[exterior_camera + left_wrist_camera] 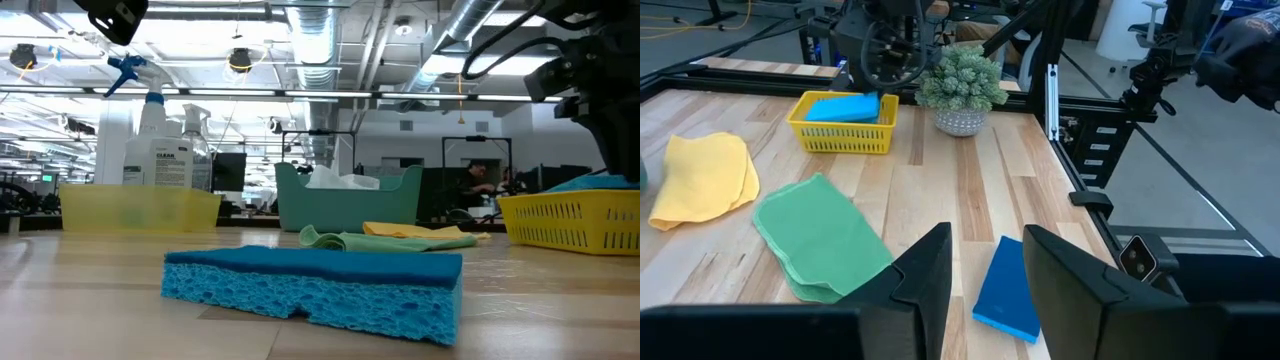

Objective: Pick & Place Kitchen Items
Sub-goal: Put the blue sponge into the right yellow bin, then put the yellow cleaning cloth into the green bin

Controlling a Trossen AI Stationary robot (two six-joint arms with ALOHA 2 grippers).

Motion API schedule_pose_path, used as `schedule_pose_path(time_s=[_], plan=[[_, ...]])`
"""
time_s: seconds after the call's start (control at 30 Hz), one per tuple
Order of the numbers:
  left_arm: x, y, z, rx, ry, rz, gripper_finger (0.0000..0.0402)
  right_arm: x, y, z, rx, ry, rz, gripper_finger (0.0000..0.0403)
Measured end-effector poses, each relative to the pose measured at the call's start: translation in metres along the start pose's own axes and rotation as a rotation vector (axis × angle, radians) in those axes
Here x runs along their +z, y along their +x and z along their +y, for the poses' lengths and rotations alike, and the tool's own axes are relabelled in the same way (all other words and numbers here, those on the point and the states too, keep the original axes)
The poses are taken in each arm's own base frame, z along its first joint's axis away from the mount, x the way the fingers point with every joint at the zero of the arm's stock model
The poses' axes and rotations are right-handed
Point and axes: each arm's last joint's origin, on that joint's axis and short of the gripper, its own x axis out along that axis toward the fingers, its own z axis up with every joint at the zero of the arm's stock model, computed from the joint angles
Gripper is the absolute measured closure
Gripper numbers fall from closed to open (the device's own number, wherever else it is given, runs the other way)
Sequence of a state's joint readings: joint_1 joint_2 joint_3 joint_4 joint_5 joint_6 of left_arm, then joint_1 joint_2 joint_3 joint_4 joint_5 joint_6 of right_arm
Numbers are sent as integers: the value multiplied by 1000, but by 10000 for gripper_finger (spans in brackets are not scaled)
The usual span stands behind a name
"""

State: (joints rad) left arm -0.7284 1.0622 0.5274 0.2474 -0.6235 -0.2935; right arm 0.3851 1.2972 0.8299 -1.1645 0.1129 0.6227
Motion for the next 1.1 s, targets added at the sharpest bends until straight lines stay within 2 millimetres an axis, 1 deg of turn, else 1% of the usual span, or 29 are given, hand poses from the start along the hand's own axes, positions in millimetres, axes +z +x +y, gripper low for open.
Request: schedule_pose_path(time_s=[0.27,0.57,0.83,0.97,1.1], plan=[[0,0,0,0,1,0,279,0,-3,0,0,36,-1,282],[0,0,0,0,1,0,279,13,-27,4,19,57,-114,273],[0,0,0,1,1,0,279,29,-45,11,74,89,-301,272],[0,0,0,1,1,0,279,39,-51,20,126,93,-450,272],[0,0,0,0,1,0,279,51,-58,27,173,137,-597,272]])
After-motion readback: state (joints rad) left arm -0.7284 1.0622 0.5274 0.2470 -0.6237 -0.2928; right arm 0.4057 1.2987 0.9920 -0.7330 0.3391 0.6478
